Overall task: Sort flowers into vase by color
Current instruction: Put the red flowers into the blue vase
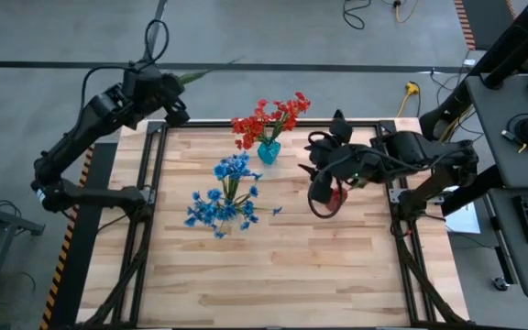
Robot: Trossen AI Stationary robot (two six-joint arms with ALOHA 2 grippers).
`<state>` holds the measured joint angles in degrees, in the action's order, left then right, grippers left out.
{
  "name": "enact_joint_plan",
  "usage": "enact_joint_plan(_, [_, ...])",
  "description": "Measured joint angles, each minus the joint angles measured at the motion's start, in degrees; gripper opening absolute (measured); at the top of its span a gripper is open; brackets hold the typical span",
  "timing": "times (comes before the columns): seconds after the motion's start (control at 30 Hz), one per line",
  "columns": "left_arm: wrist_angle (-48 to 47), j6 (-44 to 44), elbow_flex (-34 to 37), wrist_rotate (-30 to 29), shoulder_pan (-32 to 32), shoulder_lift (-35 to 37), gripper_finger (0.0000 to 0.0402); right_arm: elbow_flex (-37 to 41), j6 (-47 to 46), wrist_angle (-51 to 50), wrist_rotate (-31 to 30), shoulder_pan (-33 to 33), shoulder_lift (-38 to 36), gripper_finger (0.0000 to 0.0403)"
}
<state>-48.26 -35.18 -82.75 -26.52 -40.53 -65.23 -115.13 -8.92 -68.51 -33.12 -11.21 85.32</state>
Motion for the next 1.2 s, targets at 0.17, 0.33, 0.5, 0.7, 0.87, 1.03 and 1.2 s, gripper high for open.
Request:
enact_joint_plan(0.17, [-2.98,-1.62,-2.16,0.0,9.44,-2.05,0.001,0.0,3.3,5.47,0.08,1.68,0.0,0.0201])
enact_joint_plan(0.33, [-3.79,-9.65,-5.12,-7.27,20.91,-4.74,0.001,-1.87,5.36,9.01,2.23,3.9,0.21,0.0201])
enact_joint_plan(0.5, [-3.98,-17.46,-10.63,-18.46,26.94,-8.36,0.001,-5.94,7.38,9.27,3.61,5.3,0.8,0.0201])
enact_joint_plan(0.7, [-10.08,-20.9,-19.82,-7.07,27.19,-12.59,0.001,-12.42,10.87,10.64,6.82,5.3,2.85,0.0201])
enact_joint_plan(0.87, [-11.08,-21.89,-27.19,-5.11,29.41,-17.02,0.001,-18.51,12.58,10.43,9.69,5.41,7.08,0.0201])
enact_joint_plan(1.03, [-18.59,-23.72,-34.65,-4.64,32.69,-22.86,0.001,-19.69,12.76,10.62,9.73,5.9,8.88,0.0221])
enact_joint_plan(1.2, [-23.93,-23.02,-40.43,-4.68,34.85,-27.6,0.001,-19.85,12.46,10.3,9.6,6.97,9.3,0.027])
